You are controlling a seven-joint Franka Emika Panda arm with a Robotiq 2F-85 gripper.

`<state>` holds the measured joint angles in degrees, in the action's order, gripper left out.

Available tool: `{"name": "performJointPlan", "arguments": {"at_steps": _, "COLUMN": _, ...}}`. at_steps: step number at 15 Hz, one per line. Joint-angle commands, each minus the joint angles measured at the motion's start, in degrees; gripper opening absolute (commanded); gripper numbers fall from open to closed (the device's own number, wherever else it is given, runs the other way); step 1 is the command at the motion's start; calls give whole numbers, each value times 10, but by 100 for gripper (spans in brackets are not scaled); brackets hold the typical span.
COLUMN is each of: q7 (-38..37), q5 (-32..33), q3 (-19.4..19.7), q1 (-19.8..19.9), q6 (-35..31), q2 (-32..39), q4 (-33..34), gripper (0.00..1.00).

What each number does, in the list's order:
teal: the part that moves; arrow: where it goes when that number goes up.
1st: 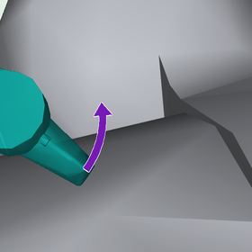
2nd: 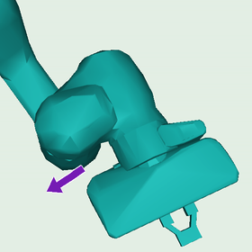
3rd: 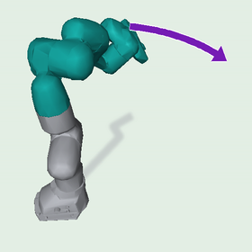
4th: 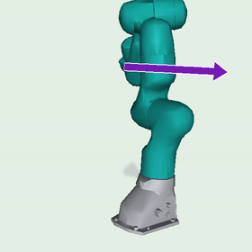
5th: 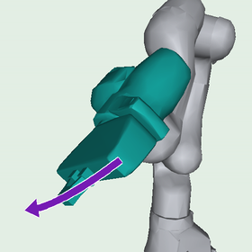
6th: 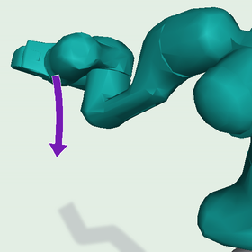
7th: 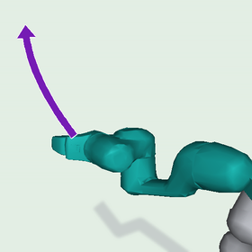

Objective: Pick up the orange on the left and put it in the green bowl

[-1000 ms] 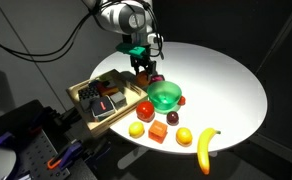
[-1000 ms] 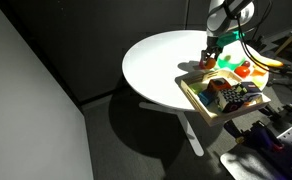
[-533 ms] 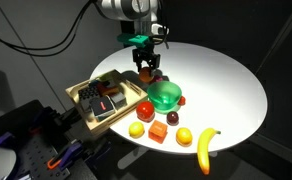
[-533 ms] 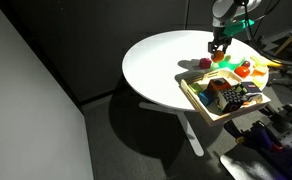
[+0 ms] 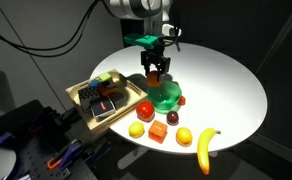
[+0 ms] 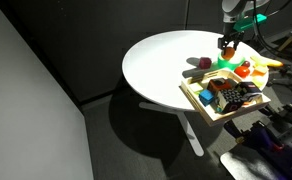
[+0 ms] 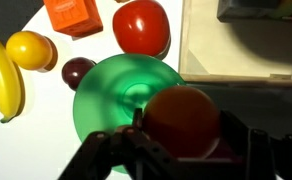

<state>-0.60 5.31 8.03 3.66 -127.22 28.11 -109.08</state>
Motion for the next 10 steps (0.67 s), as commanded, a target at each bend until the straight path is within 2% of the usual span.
{"name": "performJointPlan", "arguments": {"at_steps": 1, "q7": 1, "q5": 1, "q3": -2, "q1": 18, "q6": -5, "q2": -6, "q4": 2, "gripper": 95}}
{"name": "performJointPlan", "arguments": {"at_steps": 2, "q7": 3, "q5": 1, "q3": -2, "q1": 22, "q6": -8, "q2": -9, "q4": -1, "gripper": 100}}
{"name": "performJointPlan", "arguments": {"at_steps": 10, "q7": 13, "q5": -5, "q3": -11, "q1": 25, "q6": -45, "q2": -50, "q4": -36, "gripper": 100}}
